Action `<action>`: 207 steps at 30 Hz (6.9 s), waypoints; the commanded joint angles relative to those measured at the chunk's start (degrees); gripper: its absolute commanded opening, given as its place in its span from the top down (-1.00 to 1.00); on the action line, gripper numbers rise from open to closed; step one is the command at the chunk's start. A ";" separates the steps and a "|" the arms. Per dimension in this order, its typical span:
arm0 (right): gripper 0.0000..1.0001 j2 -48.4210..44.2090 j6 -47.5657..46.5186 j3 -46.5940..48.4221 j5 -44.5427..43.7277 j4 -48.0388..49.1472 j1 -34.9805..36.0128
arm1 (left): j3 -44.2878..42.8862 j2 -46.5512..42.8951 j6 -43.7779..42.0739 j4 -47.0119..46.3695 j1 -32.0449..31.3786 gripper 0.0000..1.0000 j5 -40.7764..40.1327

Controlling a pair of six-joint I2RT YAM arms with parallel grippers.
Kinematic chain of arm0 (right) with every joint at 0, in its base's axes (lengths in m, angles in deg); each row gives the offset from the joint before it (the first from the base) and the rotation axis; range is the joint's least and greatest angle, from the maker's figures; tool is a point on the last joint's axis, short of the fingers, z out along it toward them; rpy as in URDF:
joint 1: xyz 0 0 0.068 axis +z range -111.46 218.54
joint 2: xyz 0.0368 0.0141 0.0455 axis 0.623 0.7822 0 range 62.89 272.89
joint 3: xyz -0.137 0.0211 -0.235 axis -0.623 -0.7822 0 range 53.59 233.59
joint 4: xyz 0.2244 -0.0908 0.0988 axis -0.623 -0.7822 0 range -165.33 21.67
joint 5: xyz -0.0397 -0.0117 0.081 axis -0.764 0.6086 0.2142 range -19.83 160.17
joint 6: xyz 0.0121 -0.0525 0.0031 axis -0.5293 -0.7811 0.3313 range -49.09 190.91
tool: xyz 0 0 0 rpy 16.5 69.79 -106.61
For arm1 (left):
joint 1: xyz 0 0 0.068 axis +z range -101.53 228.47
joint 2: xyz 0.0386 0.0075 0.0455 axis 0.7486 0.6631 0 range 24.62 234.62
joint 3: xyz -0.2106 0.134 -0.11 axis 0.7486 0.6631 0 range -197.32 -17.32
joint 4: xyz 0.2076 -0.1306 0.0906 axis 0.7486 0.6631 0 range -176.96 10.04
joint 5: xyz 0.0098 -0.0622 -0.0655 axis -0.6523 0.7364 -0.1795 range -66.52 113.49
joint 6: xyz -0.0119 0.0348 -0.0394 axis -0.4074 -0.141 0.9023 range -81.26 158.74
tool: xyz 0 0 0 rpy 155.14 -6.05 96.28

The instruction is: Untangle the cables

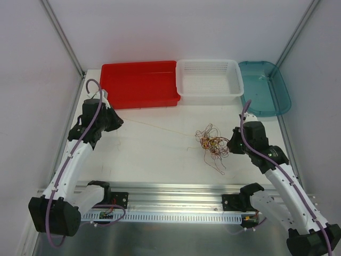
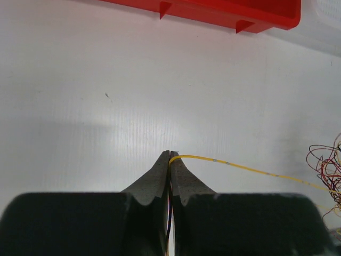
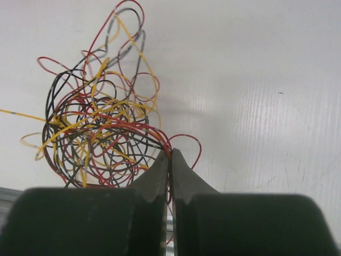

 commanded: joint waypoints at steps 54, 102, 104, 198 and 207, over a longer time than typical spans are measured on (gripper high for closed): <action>0.94 14.75 -0.31 -4.05 3.77 17.50 12.23 | -18.01 38.76 25.40 -8.72 -54.40 -0.87 -8.59; 0.99 2.79 -10.24 41.04 -8.28 -10.44 1.77 | 4.66 21.89 13.89 -0.37 -21.54 1.00 -20.45; 0.99 3.40 -10.42 42.79 -7.66 -10.80 1.77 | 4.05 21.80 13.10 -0.37 -20.22 1.00 -19.84; -0.51 38.21 7.07 11.77 6.76 34.56 33.41 | -0.96 23.38 -4.74 3.32 -17.66 -0.57 -6.14; -0.49 34.96 8.30 8.26 2.63 38.23 35.61 | -1.66 23.65 -7.11 2.01 -21.88 0.66 -0.78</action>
